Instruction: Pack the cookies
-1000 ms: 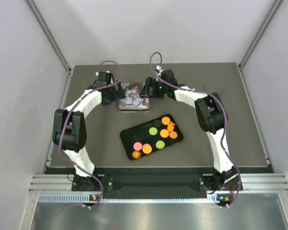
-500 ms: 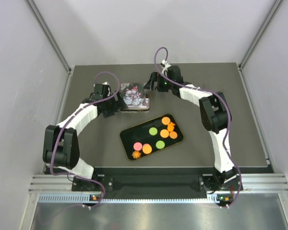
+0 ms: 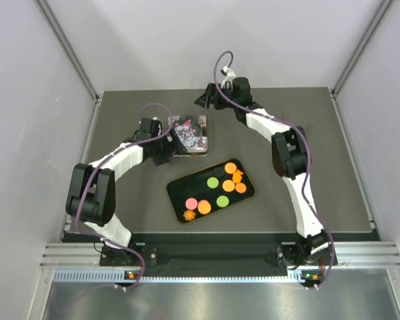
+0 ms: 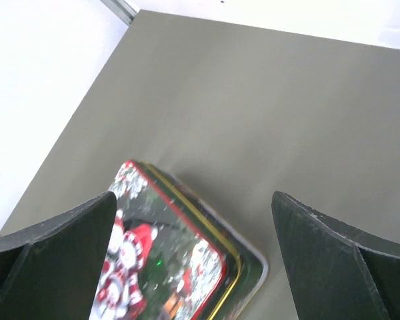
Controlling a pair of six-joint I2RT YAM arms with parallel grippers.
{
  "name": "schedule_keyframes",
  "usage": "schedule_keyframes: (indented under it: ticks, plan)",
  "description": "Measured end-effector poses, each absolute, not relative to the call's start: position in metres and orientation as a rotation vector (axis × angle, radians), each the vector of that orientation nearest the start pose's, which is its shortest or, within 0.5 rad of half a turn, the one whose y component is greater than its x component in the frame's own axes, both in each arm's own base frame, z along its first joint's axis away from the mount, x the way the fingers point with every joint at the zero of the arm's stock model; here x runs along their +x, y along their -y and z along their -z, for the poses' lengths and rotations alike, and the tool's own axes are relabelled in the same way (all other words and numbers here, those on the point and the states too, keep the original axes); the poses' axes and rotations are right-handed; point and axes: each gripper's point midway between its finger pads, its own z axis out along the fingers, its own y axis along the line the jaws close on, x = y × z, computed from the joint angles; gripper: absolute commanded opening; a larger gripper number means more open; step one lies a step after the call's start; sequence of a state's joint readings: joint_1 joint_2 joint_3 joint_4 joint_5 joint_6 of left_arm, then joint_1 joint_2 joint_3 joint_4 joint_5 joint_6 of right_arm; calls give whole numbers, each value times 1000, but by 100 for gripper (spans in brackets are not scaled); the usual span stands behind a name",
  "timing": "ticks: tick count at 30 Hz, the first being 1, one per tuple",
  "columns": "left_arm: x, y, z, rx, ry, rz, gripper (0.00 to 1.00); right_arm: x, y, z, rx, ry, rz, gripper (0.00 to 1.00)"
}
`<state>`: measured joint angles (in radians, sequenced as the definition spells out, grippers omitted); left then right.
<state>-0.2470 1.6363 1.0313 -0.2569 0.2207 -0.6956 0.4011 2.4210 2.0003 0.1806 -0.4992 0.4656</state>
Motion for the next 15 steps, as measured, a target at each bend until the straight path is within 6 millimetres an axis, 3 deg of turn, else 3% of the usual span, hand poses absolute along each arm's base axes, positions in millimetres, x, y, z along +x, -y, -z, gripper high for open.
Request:
schedule_keyframes:
  ticks: [8, 15]
  plan:
    - [387, 171, -83, -494, -2486, 721, 92, 590, -372, -113, -330, -1907, -1098, 100]
    - [400, 178, -84, -499, -2476, 734, 91, 578, -388, -92, -364, -1937, -1179, 100]
